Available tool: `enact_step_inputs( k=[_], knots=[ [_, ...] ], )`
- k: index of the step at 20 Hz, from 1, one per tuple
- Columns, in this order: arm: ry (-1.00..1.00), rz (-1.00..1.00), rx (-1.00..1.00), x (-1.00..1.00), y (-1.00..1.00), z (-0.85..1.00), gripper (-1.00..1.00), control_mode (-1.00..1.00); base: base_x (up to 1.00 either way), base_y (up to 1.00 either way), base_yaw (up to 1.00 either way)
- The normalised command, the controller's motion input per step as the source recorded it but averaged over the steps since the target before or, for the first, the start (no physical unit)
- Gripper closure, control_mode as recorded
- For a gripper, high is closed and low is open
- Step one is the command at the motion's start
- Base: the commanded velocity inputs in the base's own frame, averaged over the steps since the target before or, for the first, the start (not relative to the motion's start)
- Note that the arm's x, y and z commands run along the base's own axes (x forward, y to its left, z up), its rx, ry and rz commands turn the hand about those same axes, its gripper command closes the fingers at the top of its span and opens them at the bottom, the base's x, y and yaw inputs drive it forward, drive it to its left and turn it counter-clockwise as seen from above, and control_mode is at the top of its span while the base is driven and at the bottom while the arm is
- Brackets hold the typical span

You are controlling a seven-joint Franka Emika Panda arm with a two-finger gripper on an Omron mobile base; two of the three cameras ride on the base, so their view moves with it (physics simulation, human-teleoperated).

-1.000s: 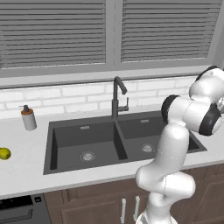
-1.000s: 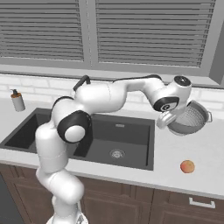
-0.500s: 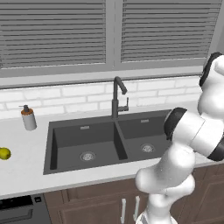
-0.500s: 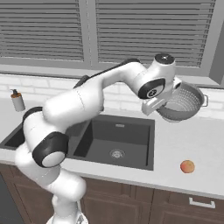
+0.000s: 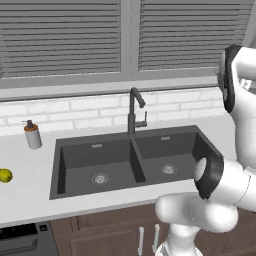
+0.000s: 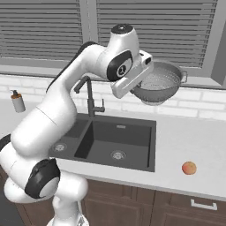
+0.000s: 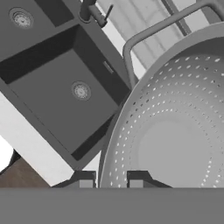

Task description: Put the colander in the sink, put the pear, peach in the colander, and turn on the sink faucet and pour water over the colander.

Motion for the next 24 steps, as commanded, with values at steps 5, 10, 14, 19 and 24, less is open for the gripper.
enact_step_inputs(
  k=[5,10,14,19,24],
  knots=[
    [0.00,0.13,-0.10,-0.36,1.00,0.56,1.00,-1.00,0.00,0.00,0.00],
    [0.00,0.15,-0.07,-0.40,1.00,0.32,1.00,-1.00,0.00,0.00,0.00],
    [0.00,0.20,-0.03,-0.40,1.00,0.11,1.00,-1.00,0.00,0.00,0.00],
    [-0.02,0.24,-0.03,-0.33,1.00,0.00,1.00,-1.00,0.00,0.00,0.00],
    [-0.02,0.25,-0.03,-0.21,1.00,0.06,1.00,-1.00,0.00,0.00,0.00]
  ],
)
